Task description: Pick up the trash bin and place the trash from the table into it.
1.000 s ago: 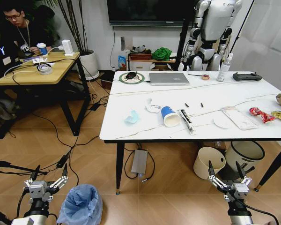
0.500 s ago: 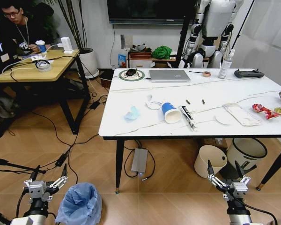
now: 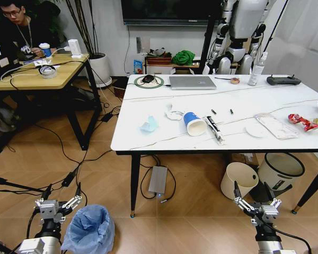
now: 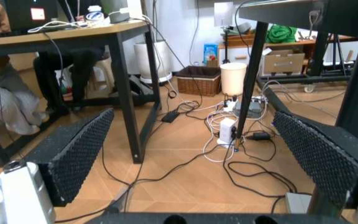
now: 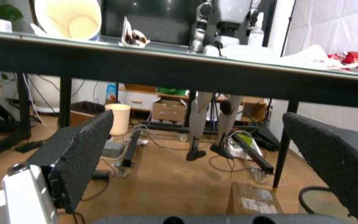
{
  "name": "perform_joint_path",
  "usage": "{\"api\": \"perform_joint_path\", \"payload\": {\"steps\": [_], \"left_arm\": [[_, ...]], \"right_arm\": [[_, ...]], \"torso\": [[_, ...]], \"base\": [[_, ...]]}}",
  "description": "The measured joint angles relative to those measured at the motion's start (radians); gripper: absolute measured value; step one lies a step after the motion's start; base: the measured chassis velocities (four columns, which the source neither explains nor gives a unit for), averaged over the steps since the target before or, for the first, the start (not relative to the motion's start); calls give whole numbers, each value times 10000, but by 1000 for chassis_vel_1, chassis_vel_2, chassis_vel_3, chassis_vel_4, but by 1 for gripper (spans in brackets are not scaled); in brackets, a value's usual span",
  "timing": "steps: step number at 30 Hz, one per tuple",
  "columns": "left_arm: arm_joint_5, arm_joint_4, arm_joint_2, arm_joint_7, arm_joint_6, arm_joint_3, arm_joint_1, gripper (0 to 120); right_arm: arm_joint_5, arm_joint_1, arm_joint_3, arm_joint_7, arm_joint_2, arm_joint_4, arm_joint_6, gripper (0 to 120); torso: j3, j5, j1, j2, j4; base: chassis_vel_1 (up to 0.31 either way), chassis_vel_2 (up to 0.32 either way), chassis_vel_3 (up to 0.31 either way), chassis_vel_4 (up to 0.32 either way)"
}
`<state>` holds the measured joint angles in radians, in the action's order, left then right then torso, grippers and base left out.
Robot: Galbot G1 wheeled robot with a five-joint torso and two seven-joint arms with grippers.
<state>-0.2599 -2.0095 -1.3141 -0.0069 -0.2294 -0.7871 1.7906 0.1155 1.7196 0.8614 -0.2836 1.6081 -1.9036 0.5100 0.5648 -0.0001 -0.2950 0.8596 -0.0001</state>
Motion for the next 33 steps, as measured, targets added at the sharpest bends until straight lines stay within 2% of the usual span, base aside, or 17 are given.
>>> {"api": "perform_joint_path", "payload": {"steps": [33], "left_arm": [[-249, -28, -145, -24, -172, -410, 343, 100]], "right_arm": [[-250, -246, -427, -92, 0, 331, 106, 100]], "torso": [[-842, 0, 602, -1445, 1]], "base": [[0, 0, 0, 0]]}}
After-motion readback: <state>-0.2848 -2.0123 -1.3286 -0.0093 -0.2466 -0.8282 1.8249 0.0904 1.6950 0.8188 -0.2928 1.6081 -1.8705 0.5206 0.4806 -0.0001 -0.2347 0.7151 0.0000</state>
